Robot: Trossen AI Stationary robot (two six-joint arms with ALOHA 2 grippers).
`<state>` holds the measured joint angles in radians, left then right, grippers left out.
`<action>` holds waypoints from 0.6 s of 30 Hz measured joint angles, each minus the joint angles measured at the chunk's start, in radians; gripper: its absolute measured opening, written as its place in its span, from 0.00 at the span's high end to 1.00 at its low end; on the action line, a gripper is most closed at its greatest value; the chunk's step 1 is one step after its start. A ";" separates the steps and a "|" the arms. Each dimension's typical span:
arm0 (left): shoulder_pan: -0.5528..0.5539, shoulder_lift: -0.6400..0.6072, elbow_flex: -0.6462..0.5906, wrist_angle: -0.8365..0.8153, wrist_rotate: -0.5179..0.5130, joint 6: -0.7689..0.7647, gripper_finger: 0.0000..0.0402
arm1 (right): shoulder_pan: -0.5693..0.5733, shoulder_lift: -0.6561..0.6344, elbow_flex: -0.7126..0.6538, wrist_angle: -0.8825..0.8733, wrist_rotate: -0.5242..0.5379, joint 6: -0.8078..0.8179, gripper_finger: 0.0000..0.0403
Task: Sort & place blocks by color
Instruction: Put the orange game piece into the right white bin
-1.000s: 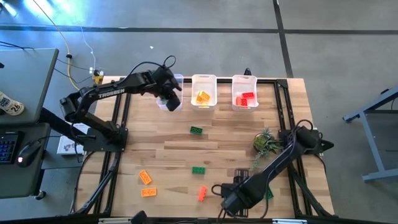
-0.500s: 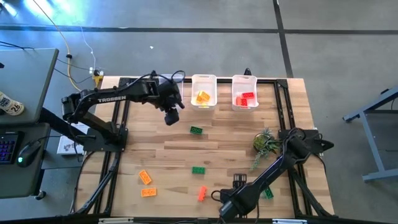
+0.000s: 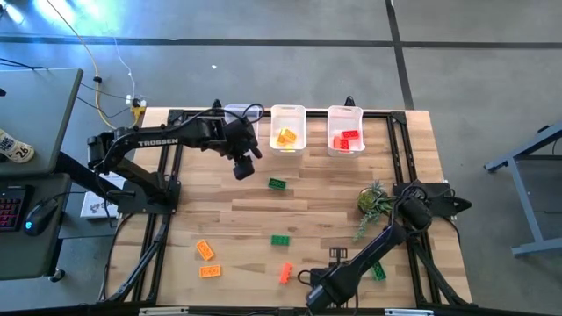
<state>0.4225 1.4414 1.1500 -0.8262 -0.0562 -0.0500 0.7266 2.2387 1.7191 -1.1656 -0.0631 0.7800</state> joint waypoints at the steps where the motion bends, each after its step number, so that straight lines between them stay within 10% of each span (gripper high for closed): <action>1: 0.000 0.000 0.000 0.001 0.000 0.000 0.51 | -0.001 0.000 0.000 0.000 -0.001 -0.004 0.82; 18: 0.000 0.000 0.000 0.008 0.000 0.016 0.51 | -0.141 -0.057 0.000 -0.156 0.156 -0.209 0.84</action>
<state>0.4225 1.4414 1.1500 -0.8184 -0.0562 -0.0338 0.5859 2.1818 1.7191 -1.3217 0.0926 0.5714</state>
